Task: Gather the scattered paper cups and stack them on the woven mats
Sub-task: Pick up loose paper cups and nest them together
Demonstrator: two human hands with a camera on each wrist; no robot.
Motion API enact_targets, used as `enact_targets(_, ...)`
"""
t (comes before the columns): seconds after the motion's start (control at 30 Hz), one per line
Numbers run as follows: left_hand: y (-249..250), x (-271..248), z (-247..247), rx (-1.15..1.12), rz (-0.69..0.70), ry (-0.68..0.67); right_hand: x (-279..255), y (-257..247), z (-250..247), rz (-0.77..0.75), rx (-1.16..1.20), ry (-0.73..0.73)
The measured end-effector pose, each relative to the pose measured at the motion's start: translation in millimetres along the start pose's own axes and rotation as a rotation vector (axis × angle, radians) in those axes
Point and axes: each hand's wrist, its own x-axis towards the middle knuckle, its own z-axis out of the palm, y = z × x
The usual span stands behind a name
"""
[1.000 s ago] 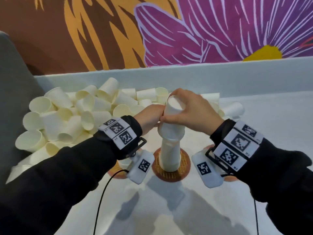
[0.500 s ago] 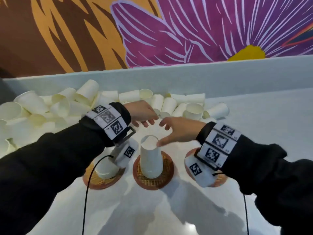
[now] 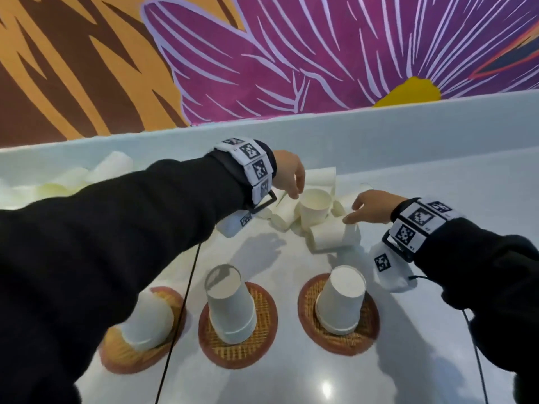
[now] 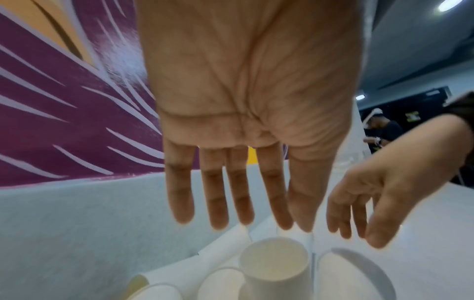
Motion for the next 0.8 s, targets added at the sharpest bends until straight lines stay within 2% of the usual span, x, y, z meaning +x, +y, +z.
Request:
enact_targets(0.17,4,47,29,0.103,0.077,-0.148,28,11,17,0.064,0.072,0.007)
enact_targets(0.3,5,68,54,0.097,0.044,-0.248,40,19,27,0.024,0.147,0.037)
enact_targets(0.47,-2,68,63,0.085,-0.035,-0.216,44,28,33,0.016,0.321,0.052)
enact_targets(0.5,-1,64,60,0.061,-0.044,-0.200,44,29,31,0.029,0.351,0.062)
enact_targets(0.57,0,55,48,-0.006,-0.066,-0.051,41,30,24,0.047,0.396,0.103)
enact_targets(0.7,-11,33,21,-0.341,-0.182,0.240,32,30,10,0.069,0.511,0.178)
enact_targets(0.8,-13,13,6,-0.513,-0.243,0.319,18,23,3,0.057,0.644,0.286)
